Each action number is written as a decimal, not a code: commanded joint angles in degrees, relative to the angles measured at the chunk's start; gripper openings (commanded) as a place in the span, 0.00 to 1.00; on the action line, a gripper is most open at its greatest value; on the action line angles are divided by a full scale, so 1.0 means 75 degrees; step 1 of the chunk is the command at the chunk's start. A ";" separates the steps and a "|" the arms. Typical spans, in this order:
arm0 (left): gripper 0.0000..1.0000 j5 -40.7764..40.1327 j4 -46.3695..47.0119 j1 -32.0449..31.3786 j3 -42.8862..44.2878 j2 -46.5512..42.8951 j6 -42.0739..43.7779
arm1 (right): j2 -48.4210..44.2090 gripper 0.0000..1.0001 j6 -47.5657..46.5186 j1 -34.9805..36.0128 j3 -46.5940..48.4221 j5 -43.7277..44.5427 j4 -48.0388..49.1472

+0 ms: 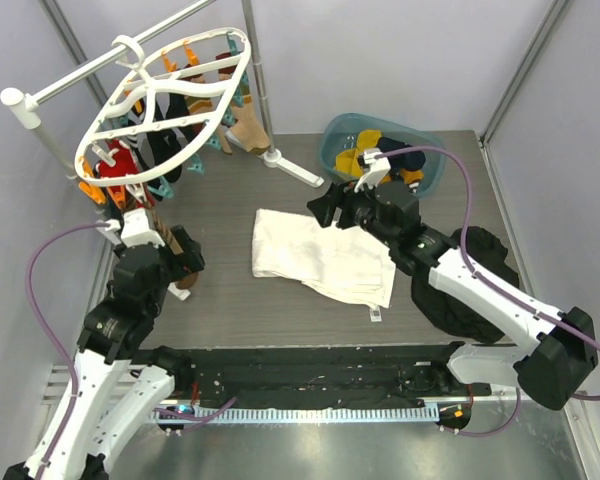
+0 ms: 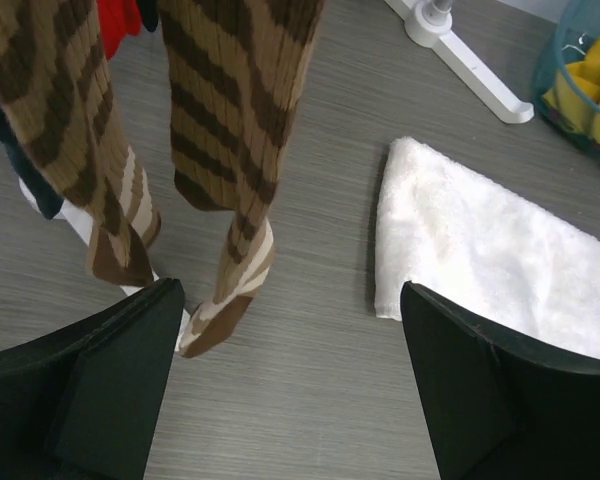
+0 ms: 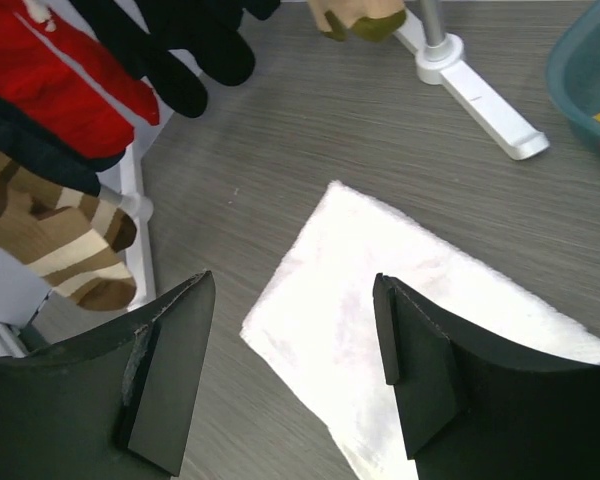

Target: Remove the socks clipped to the hanger

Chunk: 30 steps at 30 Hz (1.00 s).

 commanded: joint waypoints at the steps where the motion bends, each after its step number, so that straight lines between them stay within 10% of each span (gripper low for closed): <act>1: 0.91 -0.0261 0.0707 0.0025 0.0281 0.0369 0.0464 | 0.0121 0.72 0.0152 0.0315 0.0112 0.0087 0.0790; 14: 0.03 0.0359 0.1260 0.0306 0.0445 0.1072 0.0641 | 0.0308 0.72 -0.0035 0.1393 -0.0310 -0.0522 0.2443; 30: 0.00 0.3957 0.1505 0.0329 0.0820 0.1166 -0.0847 | 0.2731 0.77 -0.2051 0.3280 0.0615 -0.0183 0.4154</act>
